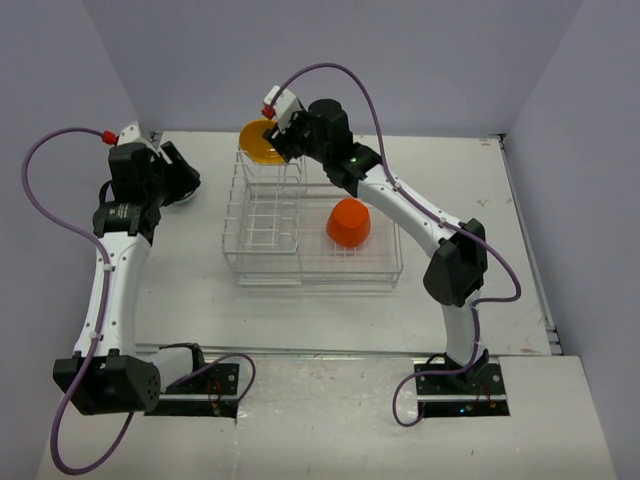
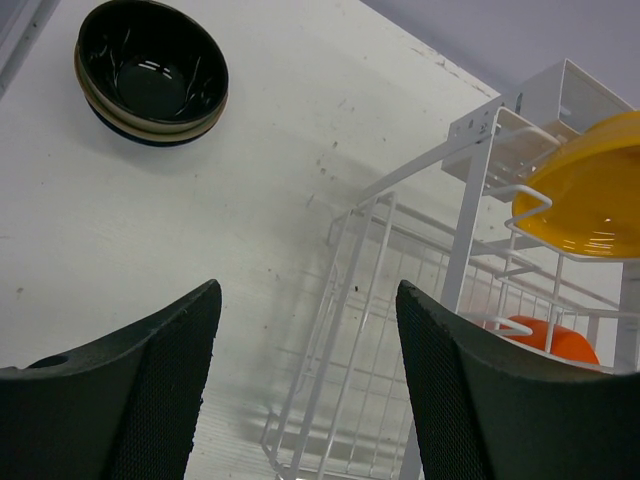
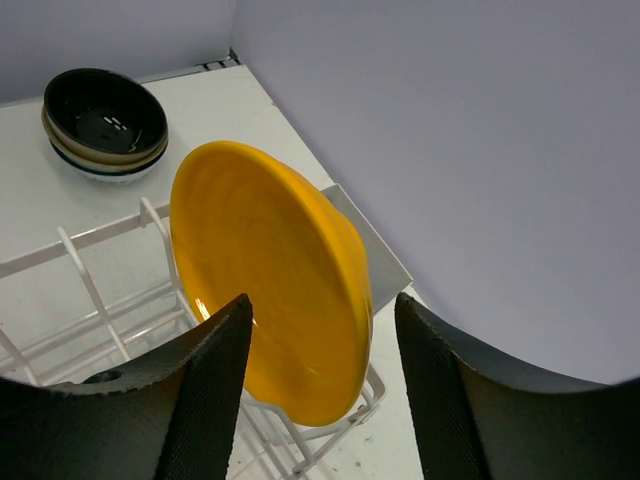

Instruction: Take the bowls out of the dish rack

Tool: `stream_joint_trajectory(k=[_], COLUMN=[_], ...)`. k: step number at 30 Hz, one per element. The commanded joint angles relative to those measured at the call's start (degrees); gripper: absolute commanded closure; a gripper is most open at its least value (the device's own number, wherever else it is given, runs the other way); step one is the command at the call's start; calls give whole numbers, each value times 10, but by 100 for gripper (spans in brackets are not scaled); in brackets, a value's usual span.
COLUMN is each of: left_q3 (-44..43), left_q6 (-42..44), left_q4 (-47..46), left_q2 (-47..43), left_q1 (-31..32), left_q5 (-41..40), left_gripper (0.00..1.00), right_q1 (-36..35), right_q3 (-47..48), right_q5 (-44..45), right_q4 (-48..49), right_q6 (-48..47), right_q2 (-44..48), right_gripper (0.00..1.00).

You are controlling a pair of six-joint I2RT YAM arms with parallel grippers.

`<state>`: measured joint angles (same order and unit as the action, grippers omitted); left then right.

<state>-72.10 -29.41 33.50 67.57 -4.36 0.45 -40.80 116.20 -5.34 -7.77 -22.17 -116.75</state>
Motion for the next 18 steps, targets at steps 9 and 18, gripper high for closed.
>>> stream_joint_trajectory(k=[9, 18], left_q3=[3, 6], left_q6=[1, 2], left_q4=[-29, -27], left_q2=[-26, -37], left_q1=[-2, -3], left_q5=[10, 15], left_gripper=[28, 28], right_q1=[4, 4], right_q3=[10, 25], right_q5=[45, 52], right_q4=[59, 73], right_q6=[-8, -13], right_q2=[-8, -28], right_gripper=[46, 53])
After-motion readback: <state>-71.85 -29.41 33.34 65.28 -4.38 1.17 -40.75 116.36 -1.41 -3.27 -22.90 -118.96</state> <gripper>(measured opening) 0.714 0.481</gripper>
